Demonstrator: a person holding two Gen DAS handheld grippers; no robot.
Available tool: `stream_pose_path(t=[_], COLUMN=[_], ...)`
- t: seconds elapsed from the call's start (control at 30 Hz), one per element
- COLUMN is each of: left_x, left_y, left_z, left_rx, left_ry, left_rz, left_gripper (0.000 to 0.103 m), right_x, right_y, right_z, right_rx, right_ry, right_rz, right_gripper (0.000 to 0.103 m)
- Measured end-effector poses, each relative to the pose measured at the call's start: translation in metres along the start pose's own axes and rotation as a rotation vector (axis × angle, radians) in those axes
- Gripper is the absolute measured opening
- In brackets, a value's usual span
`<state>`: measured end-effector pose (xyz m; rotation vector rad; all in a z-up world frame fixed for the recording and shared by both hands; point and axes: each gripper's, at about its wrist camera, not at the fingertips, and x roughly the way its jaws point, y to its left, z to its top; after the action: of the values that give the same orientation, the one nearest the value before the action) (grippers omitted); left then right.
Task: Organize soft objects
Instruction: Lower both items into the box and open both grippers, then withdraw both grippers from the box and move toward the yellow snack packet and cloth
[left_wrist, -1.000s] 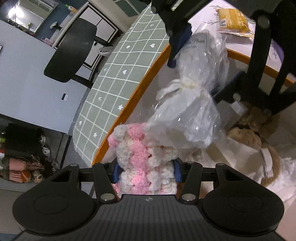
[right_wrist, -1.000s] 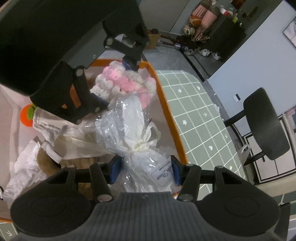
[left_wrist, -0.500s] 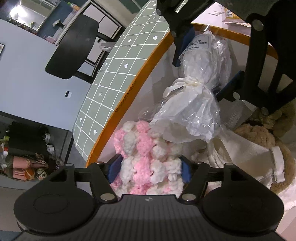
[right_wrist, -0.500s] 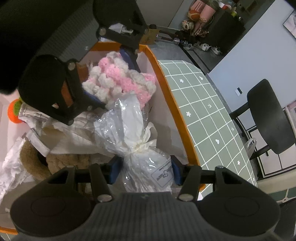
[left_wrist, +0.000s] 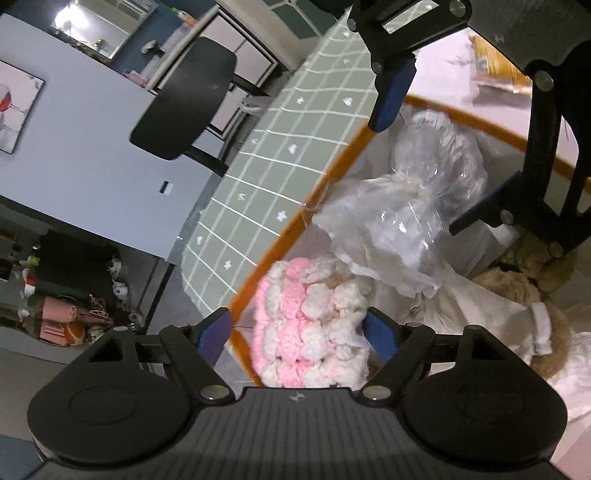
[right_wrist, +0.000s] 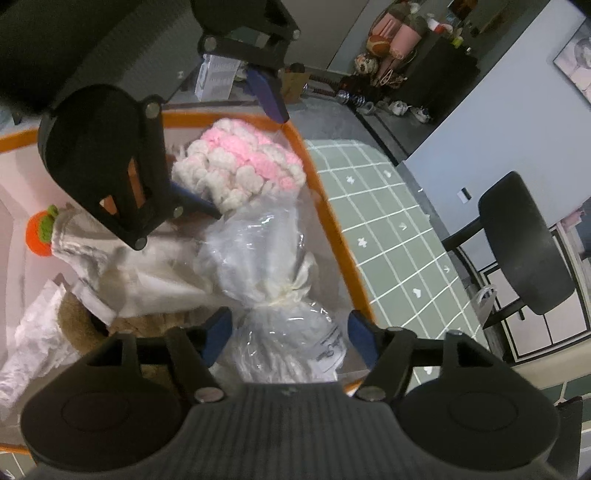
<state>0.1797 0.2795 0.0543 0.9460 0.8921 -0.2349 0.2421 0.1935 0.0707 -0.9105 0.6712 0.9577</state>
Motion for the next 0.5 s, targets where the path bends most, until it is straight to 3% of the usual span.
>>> stream_pose_path(t=[0.23,0.5], left_x=[-0.032,-0.073], left_y=[0.010,0.000], left_z=[0.003,0.005], left_rx=[-0.038,-0.037], left_ry=[-0.033,-0.068], left_rz=[0.069,0.076], left_gripper=[0.094,0.094], right_x=[-0.034,-0.080], right_y=[0.001,0.008], right_z=[0.002,-0.007], right_rx=[0.002,0.001], right_ry=[-0.046,-0.076], right_rz=[-0.050,-0.084], right_gripper=[0.075,0.075])
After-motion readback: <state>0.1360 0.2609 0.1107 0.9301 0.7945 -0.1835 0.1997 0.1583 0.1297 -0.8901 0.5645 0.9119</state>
